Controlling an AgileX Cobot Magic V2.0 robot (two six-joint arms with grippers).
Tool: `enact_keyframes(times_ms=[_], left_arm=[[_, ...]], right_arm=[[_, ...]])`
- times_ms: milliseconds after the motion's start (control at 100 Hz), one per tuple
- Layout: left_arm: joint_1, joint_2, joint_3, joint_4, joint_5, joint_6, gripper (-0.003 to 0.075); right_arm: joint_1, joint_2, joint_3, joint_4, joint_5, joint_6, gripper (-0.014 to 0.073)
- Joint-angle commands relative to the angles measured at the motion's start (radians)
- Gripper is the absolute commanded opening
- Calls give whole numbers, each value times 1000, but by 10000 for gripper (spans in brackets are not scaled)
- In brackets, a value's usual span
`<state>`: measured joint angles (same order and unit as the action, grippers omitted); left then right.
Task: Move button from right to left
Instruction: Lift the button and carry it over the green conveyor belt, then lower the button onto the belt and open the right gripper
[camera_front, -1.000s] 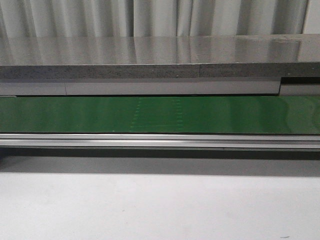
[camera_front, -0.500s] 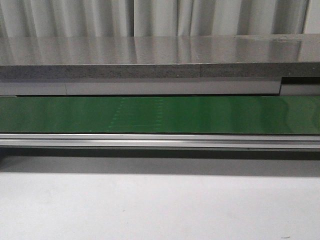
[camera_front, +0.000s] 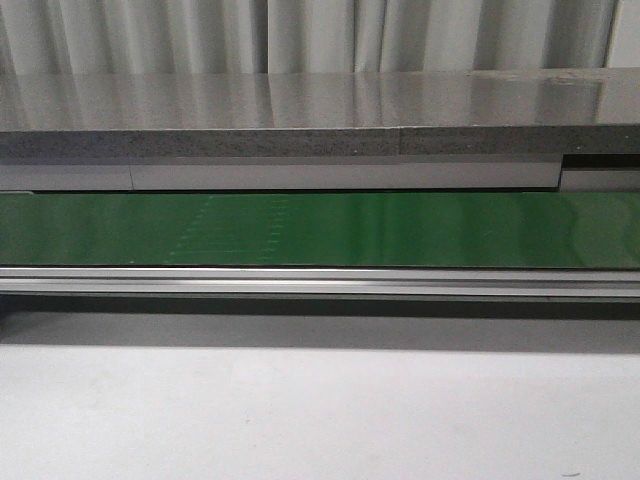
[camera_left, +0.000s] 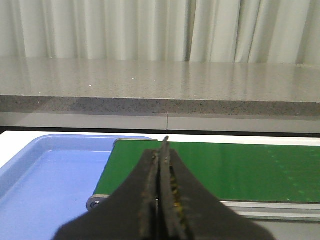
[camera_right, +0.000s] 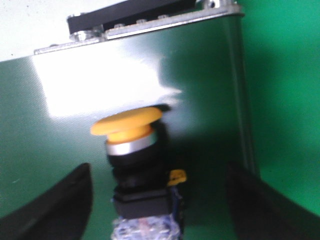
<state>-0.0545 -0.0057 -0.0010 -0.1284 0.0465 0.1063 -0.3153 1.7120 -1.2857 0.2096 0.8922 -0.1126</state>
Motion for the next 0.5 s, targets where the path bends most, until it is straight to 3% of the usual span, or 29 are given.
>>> enact_keyframes(times_ms=[0,300,490], left_arm=[[-7,-31,44,-11,-77,-7,-20],[-7,-31,44,-11,-77,-7,-20],[-7,-31,44,-11,-77,-7,-20]], right_arm=[[-1,-47,-19,23,-21,3,666],[12,-161,-19,52,-5,-39,666],[46,-230,-19,-3,35,-71,666]])
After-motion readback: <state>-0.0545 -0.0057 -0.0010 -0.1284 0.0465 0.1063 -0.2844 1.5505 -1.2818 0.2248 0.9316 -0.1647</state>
